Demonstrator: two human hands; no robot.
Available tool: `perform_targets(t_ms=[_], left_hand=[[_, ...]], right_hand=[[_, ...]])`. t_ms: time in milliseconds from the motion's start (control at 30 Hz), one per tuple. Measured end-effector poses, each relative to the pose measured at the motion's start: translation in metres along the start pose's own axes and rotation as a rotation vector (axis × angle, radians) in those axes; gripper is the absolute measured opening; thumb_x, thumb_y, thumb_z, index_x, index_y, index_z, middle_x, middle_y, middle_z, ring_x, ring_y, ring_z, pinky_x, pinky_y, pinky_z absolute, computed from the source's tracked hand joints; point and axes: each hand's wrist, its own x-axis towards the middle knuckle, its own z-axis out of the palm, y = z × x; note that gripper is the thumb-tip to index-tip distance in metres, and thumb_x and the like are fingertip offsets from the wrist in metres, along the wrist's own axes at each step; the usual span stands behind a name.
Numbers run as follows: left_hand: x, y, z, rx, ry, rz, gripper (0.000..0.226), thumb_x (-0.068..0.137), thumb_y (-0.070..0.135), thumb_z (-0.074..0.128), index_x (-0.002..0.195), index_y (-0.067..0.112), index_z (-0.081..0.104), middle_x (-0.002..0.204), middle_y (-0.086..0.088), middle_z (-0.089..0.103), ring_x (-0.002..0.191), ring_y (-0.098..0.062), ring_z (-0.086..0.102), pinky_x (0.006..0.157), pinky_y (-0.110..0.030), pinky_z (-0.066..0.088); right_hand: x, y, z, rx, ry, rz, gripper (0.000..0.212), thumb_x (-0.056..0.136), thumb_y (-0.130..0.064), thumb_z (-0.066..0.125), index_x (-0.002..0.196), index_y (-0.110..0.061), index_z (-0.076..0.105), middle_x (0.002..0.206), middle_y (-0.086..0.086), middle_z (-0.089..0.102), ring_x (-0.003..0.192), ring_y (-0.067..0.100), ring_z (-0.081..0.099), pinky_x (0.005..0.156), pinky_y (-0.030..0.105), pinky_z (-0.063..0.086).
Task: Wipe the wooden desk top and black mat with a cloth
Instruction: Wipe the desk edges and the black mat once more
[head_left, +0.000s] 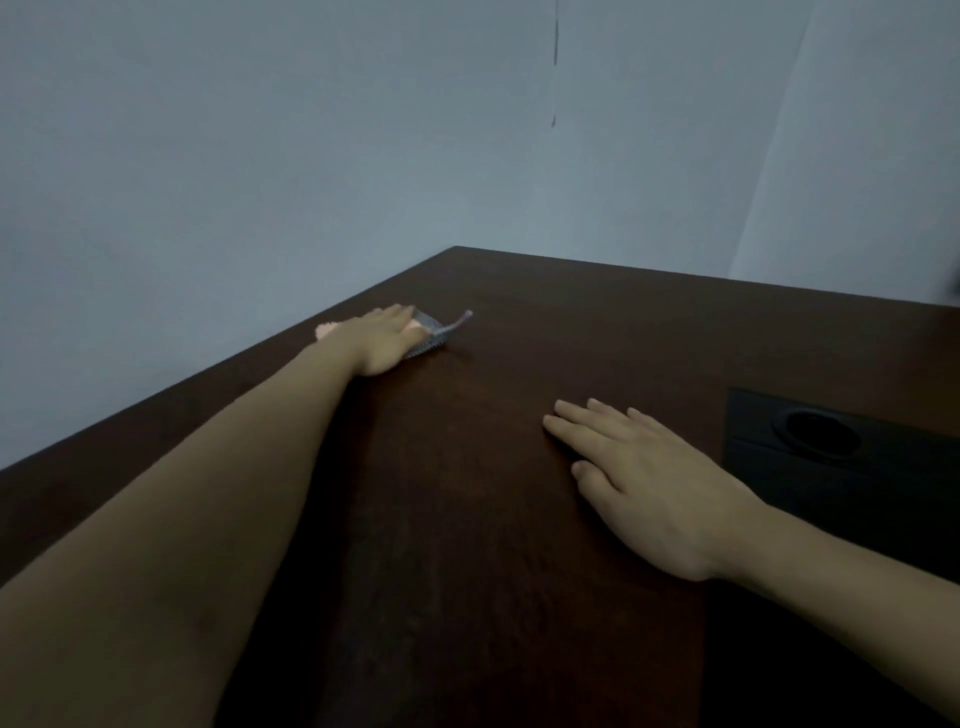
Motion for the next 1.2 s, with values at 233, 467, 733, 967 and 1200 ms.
perform_targets(t_ms=[233,467,733,967,1200], left_hand=[[0.018,0.001,-0.003,0.015,0.021,-0.106,0.072,0.104,0.06,0.016,0.162,0.018,0.009,0.169,-0.006,0.006,0.154,-0.029,0.01,0.123,-0.048,0.012],[-0.076,0.022,-0.003,0.029,-0.065,0.206,0.066,0.101,0.061,0.015,0.161,0.035,0.004,0.169,0.005,-0.002,0.155,-0.02,0.0,0.124,-0.049,0.001],[-0.066,-0.006,-0.005,0.033,-0.08,0.084,0.067,0.095,0.071,0.007,0.157,0.047,0.0,0.168,0.01,-0.007,0.155,-0.027,-0.005,0.122,-0.056,-0.005],[-0.037,-0.033,-0.007,0.029,-0.047,-0.154,0.065,0.099,0.069,0.012,0.159,0.044,0.004,0.169,0.004,-0.004,0.156,-0.022,-0.003,0.12,-0.063,-0.001],[-0.111,0.019,0.001,0.044,-0.113,0.152,0.067,0.098,0.068,0.009,0.159,0.042,-0.002,0.167,0.009,-0.011,0.154,-0.016,-0.009,0.123,-0.056,-0.005]], right_hand=[[0.0,0.0,0.0,0.028,-0.006,-0.004,0.053,0.109,-0.042,0.021,0.16,-0.042,0.006,0.167,-0.022,-0.005,0.152,0.0,-0.01,0.123,0.029,-0.008],[-0.001,-0.001,-0.001,0.017,-0.014,-0.01,0.054,0.109,-0.043,0.019,0.161,-0.041,0.003,0.167,-0.02,-0.007,0.152,0.002,-0.011,0.124,0.03,-0.008],[-0.001,0.0,-0.001,0.007,-0.015,-0.006,0.054,0.109,-0.045,0.018,0.16,-0.043,0.001,0.166,-0.023,-0.009,0.151,-0.001,-0.013,0.124,0.03,-0.009],[-0.002,-0.002,-0.001,0.009,-0.011,0.005,0.054,0.109,-0.045,0.018,0.16,-0.044,0.001,0.166,-0.023,-0.01,0.151,-0.001,-0.014,0.124,0.029,-0.009],[-0.003,-0.005,-0.005,-0.008,-0.024,0.007,0.054,0.109,-0.044,0.018,0.16,-0.042,0.001,0.167,-0.02,-0.008,0.152,0.002,-0.011,0.124,0.03,-0.008]])
